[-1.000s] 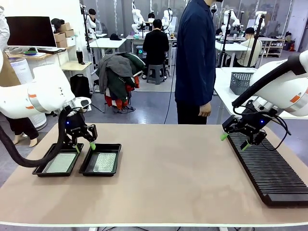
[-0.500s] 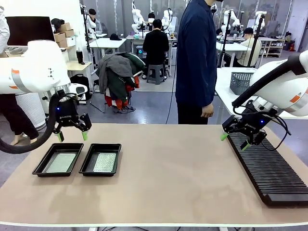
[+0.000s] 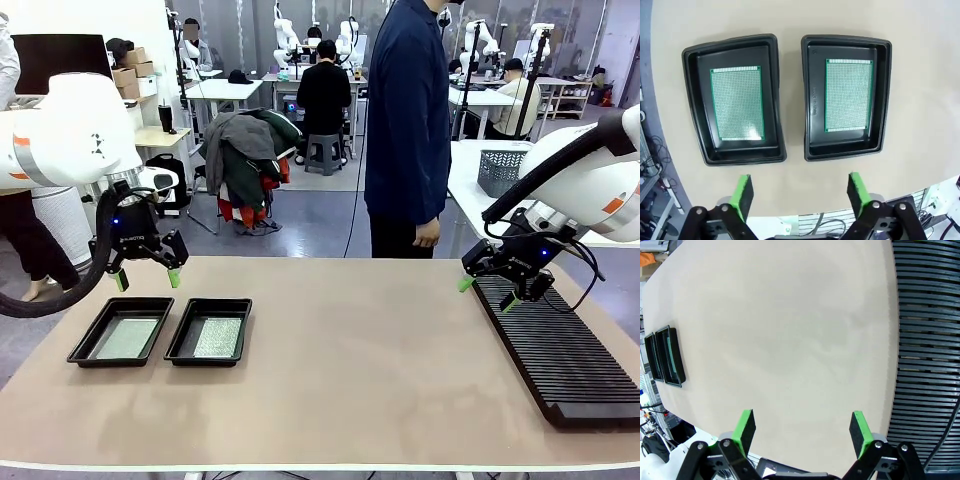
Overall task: Inspect and transfer BCBs to ESD trays.
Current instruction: Pick up the ESD tray and place it on the left side of the table.
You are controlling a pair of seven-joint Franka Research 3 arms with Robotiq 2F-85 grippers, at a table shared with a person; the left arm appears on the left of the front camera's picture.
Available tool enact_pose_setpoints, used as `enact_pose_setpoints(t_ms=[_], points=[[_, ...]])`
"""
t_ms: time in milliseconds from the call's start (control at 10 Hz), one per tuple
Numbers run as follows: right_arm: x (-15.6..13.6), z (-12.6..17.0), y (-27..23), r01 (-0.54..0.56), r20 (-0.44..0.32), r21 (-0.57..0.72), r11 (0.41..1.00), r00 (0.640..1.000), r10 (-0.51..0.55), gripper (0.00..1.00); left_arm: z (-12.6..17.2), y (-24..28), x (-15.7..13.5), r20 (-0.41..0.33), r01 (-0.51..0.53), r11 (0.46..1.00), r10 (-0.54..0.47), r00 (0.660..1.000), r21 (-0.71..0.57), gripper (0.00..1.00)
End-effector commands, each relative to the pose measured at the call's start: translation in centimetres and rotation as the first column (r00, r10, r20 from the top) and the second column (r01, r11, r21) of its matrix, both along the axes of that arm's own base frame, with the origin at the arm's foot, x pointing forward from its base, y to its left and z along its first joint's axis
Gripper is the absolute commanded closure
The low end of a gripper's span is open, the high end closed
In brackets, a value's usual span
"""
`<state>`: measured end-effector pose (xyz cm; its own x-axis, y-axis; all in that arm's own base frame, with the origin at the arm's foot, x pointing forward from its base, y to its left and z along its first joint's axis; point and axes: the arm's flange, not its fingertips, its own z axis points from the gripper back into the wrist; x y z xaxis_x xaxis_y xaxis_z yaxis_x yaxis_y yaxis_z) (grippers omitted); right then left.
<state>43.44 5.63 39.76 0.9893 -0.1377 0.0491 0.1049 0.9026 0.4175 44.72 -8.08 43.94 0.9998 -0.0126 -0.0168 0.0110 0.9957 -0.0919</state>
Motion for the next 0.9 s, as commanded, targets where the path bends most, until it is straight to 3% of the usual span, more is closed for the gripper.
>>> enact_pose_setpoints(t_ms=[0,800], points=[[0.02,0.11,0.11,0.013,-0.011,-0.02,1.0,1.0,-0.014,0.0,0.15,0.07,0.08,0.003,-0.002,1.0,0.002,1.0,-0.001,0.0],[0.02,0.11,0.11,0.013,-0.011,-0.02,1.0,1.0,-0.014,0.0,0.15,0.07,0.08,0.003,-0.002,1.0,0.002,1.0,-0.001,0.0]])
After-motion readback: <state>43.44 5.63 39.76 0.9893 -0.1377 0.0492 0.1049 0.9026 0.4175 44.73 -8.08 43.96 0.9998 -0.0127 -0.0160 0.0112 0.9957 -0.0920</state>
